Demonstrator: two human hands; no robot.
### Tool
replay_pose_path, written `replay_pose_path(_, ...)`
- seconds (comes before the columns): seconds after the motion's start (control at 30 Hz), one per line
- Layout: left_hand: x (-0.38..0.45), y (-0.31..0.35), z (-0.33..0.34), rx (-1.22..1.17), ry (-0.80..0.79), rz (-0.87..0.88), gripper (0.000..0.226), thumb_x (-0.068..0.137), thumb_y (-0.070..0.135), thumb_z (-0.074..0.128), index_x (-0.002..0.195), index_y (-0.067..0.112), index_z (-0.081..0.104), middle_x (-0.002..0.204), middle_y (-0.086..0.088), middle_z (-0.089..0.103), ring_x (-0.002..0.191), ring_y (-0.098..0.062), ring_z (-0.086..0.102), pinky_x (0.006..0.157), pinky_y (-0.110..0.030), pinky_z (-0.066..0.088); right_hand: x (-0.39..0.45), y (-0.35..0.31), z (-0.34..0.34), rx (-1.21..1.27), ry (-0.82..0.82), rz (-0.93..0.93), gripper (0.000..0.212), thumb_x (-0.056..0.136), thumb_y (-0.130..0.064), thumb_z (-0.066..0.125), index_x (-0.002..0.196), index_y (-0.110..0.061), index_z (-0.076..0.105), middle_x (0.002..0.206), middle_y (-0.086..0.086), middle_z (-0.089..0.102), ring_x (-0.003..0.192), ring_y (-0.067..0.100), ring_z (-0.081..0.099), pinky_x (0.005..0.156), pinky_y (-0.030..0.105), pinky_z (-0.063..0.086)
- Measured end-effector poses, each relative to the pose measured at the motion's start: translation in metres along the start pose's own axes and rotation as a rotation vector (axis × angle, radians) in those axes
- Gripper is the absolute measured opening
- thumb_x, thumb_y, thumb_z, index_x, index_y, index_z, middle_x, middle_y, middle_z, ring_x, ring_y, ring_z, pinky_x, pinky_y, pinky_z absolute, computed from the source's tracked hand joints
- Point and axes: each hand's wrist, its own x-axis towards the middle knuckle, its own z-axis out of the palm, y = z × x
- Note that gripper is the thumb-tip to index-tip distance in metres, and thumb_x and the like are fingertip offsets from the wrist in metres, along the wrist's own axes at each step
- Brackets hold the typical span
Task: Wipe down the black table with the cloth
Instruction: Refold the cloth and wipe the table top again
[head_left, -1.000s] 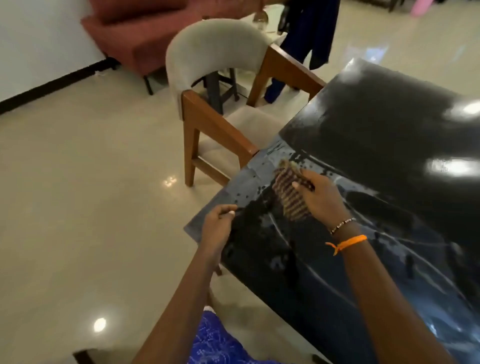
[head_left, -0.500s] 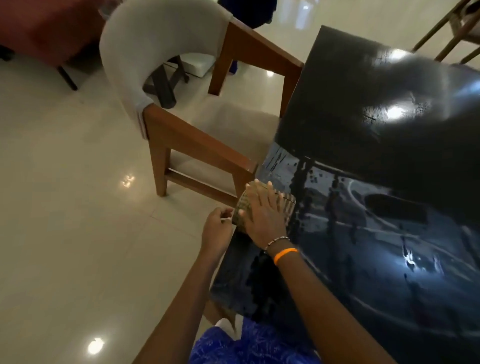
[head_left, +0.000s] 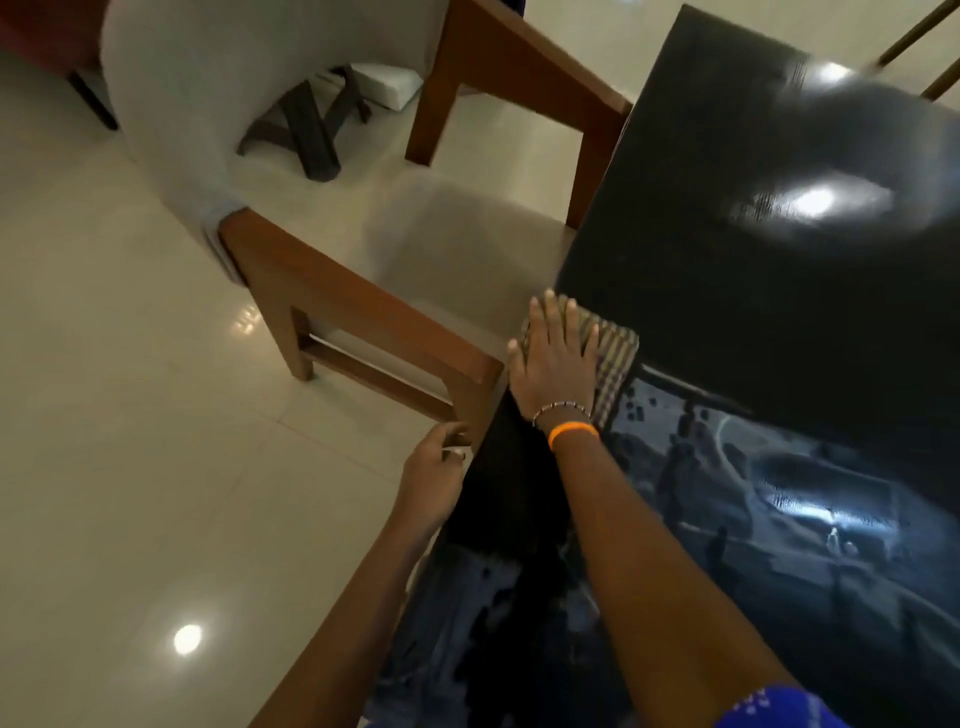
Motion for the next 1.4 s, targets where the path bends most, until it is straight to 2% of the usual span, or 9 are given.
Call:
replay_pose_path(0.2,0.009,0.006,0.020,-0.021,0.006,0.018,0.035,0.088,0.000,0.039,0.102,0.024,0.061,0.101,0.008,0.062,0.092,-0.005,0.057,0.072,-0.006,0.042,0.072,0.031,-0.009,0.009,0.019,-0.003,0.058,0.096,-0.037,0.033,0.148,-0.017,0.020,0.159,0.003,0.013,0.147,0.024,0.006,0.117,0.050,0.005)
replay_pose_path(0.37,0.004,0.007,0.012,-0.027,0.006,0.024,0.041,0.085,-0.006,0.035,0.105,0.017,0.063,0.109,0.001,0.064,0.100,-0.009,0.058,0.082,-0.018,0.045,0.092,0.035,-0.019,0.034,0.008,0.009,0.063,0.095,-0.036,0.035,0.150,-0.015,0.011,0.160,0.006,0.004,0.147,0.026,0.003,0.118,0.049,0.003)
replay_pose_path(0.53,-0.002,0.006,0.003,-0.040,0.039,0.028,0.041,0.086,-0.008,0.033,0.110,0.012,0.060,0.113,-0.004,0.061,0.106,-0.019,0.056,0.093,-0.029,0.043,0.028,0.015,-0.015,0.060,-0.012,0.037,0.074,0.094,-0.041,0.036,0.150,-0.009,-0.001,0.159,0.012,-0.004,0.148,0.026,-0.002,0.120,0.043,0.003)
replay_pose_path(0.67,-0.008,0.006,0.002,-0.036,0.018,0.059,0.042,0.086,-0.008,0.032,0.110,0.010,0.061,0.114,-0.005,0.062,0.106,-0.018,0.057,0.090,-0.026,0.043,-0.071,-0.015,-0.002,0.079,-0.040,-0.051,0.066,0.095,-0.041,0.027,0.150,-0.008,0.011,0.159,0.011,0.006,0.147,0.026,0.004,0.118,0.042,0.000)
replay_pose_path(0.87,-0.013,0.001,0.001,-0.018,0.055,0.071,0.042,0.084,-0.008,0.034,0.104,0.018,0.062,0.108,0.000,0.063,0.104,-0.014,0.057,0.084,-0.018,0.045,-0.135,-0.028,0.012,0.010,-0.015,-0.078,0.062,0.092,-0.040,0.032,0.147,-0.011,0.027,0.156,0.005,0.024,0.144,0.024,0.021,0.115,0.052,0.017)
replay_pose_path(1.03,-0.009,0.004,0.003,0.034,0.118,0.114,0.041,0.090,-0.006,0.033,0.108,0.022,0.056,0.108,0.004,0.058,0.099,-0.013,0.057,0.075,-0.013,0.040,-0.077,-0.021,0.007,0.000,-0.014,-0.010,0.062,0.091,-0.042,0.028,0.147,-0.016,0.026,0.158,0.006,0.017,0.146,0.032,0.011,0.113,0.057,0.004)
replay_pose_path(1.17,-0.001,0.020,0.009,0.124,0.164,0.234,0.040,0.088,-0.005,0.040,0.105,0.027,0.056,0.103,0.015,0.054,0.100,-0.008,0.053,0.080,-0.018,0.041,0.007,0.000,-0.002,0.071,0.024,0.075,0.059,0.092,-0.044,0.033,0.147,-0.023,0.026,0.159,0.013,0.009,0.146,0.038,0.004,0.115,0.056,0.004)
replay_pose_path(1.3,0.010,0.039,0.021,0.202,0.163,0.374,0.033,0.085,-0.003,0.049,0.105,0.023,0.058,0.104,0.009,0.056,0.102,-0.011,0.052,0.087,-0.026,0.043,0.107,0.028,-0.015,0.076,0.012,0.160,0.058,0.095,-0.045,0.033,0.148,-0.025,0.020,0.159,0.014,0.006,0.146,0.035,0.001,0.116,0.054,0.003)
replay_pose_path(1.4,0.003,0.046,0.029,0.250,0.138,0.451,0.034,0.086,-0.002,0.052,0.101,0.028,0.057,0.097,0.019,0.053,0.099,-0.005,0.050,0.084,-0.014,0.039,0.131,0.033,-0.022,0.079,0.020,0.118,0.063,0.094,-0.044,0.034,0.150,-0.021,0.013,0.159,0.011,0.007,0.147,0.032,0.003,0.117,0.054,0.004)
